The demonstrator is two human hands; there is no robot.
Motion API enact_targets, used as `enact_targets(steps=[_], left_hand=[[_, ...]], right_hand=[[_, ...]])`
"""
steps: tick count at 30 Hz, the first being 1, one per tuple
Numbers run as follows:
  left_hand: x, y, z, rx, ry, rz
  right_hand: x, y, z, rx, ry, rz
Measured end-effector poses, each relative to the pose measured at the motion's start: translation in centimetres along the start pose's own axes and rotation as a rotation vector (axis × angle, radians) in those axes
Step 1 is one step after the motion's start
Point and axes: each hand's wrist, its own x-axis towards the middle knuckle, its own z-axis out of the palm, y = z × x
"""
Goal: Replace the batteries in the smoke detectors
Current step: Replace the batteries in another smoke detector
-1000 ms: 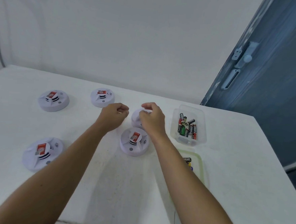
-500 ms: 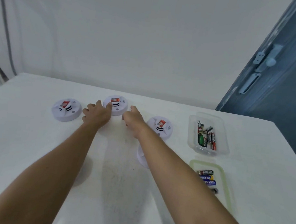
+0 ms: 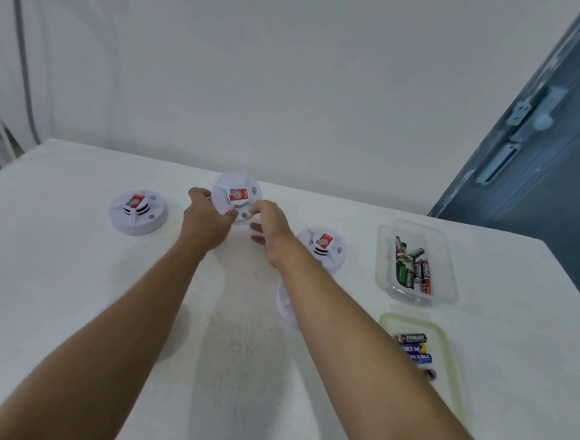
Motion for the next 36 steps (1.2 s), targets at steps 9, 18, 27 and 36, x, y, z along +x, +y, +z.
enact_targets(steps=[9, 18, 27, 36], left_hand=[[-6.9, 3.1, -1.0, -0.235, 0.089, 0.414], [-11.8, 3.8, 0.1, -0.111, -0.11, 0.753], [-15.8, 6.2, 2.3, -0.006, -0.222, 0.694], [-19.3, 8.1, 4.2, 0.096, -0.171, 0.81]], right_hand=[[-4.7, -0.2, -3.7, 0.458, -0.156, -0.105], [-7.9, 0.9, -8.9, 0.746, -0.145, -0.036], [-10.6, 3.1, -12.7, 0.698, -0.084, -0.114], [-13.4, 3.5, -15.9, 0.525, -0.057, -0.173]])
